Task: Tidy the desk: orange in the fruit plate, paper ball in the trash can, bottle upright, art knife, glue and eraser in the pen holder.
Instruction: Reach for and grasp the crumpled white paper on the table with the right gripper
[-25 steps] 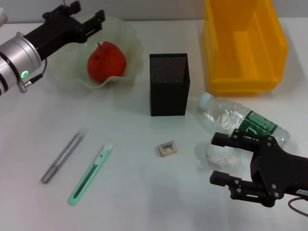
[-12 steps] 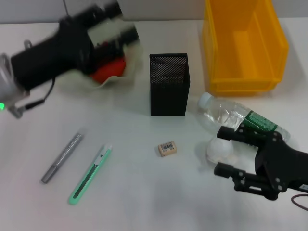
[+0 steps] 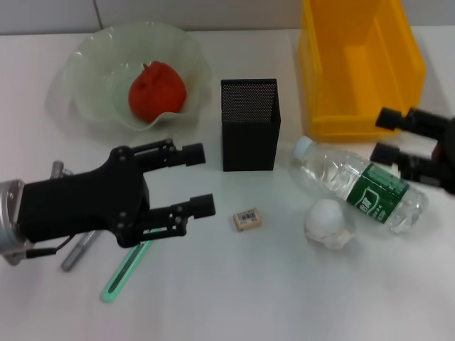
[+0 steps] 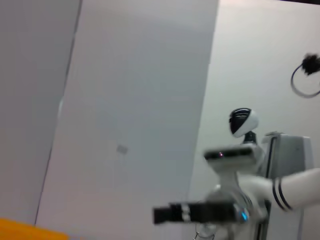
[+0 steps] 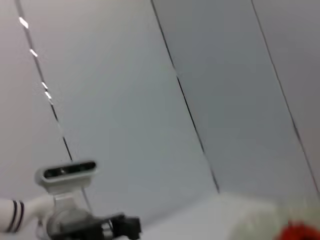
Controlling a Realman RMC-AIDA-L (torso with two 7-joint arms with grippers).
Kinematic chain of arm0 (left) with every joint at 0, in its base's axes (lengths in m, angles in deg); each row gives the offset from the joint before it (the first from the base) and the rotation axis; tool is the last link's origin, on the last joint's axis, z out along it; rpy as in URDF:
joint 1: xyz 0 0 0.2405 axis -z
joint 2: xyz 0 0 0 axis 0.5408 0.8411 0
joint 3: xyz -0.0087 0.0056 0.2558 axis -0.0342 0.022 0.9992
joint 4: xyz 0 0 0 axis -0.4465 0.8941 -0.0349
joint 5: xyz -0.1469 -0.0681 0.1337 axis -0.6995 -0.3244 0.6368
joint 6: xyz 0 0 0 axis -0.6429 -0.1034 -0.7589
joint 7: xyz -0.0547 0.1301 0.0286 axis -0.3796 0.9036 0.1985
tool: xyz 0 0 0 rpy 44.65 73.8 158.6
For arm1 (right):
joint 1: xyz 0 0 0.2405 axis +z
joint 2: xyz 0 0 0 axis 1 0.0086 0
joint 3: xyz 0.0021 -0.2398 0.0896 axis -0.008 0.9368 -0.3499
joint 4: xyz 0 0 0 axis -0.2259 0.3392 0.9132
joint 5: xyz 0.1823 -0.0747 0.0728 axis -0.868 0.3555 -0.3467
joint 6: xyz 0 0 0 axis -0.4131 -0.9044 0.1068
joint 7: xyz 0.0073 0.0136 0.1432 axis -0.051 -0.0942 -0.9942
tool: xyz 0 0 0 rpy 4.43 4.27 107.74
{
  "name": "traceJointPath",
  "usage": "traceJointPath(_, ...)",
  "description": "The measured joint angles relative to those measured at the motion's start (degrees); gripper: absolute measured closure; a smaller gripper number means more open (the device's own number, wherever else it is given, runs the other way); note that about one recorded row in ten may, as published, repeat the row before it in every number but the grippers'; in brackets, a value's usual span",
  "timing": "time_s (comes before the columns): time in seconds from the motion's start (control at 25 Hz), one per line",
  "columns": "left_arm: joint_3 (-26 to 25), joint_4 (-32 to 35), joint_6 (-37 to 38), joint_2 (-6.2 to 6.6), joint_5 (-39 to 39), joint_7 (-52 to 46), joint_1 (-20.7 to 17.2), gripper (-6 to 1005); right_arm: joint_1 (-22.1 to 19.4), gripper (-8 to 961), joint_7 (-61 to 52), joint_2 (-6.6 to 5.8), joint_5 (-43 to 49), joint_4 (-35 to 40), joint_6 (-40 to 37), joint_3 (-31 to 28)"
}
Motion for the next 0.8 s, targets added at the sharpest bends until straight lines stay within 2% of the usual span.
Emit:
traceJointPath(0.2, 0.09, -2.18, -0.10, -0.11, 0.24, 2.91, -1.64, 285, 6.55, 245, -24.86, -0.93, 10.87, 17.78, 0.58, 1.30)
traceJointPath(0.32, 0.10, -3.76, -0.10, -0.12, 0.42, 5.29, -1.85, 285, 11.90, 245, -37.94, -2.37, 20.15, 25.90, -0.29, 6.36)
traceJointPath(0.4, 0.20, -4.50, -0.08, -0.12, 0.58, 6.28, -1.87, 285, 15.28, 245, -45.04, -3.18, 25.57, 28.64, -0.53, 9.62)
traceJointPath(0.44, 0.29, -4.63, -0.08, -0.11, 0.65, 6.55, -1.87, 285, 17.37, 245, -48.16, -3.60, 27.86, 29.16, -1.12, 11.13)
traceJointPath(0.48, 0.42, -4.83, -0.25, -0.08, 0.70, 6.72, -1.90, 285, 21.32, 245, -52.44, -4.30, 31.37, 29.28, -2.65, 13.61)
traceJointPath(0.52, 0.42, -4.83, -0.25, -0.08, 0.70, 6.72, -1.90, 285, 21.32, 246, -52.44, -4.30, 31.37, 29.28, -2.65, 13.61)
traceJointPath(0.6, 0.44, -4.86, -0.62, -0.11, 0.74, 6.73, -2.03, 285, 24.84, 246, -55.06, -4.71, 33.98, 28.06, -4.10, 15.49)
traceJointPath(0.8, 1.27, -4.95, -0.86, -0.16, 0.76, 6.92, -2.15, 284, 32.13, 247, -59.00, -4.70, 40.74, 19.44, -4.82, 21.52)
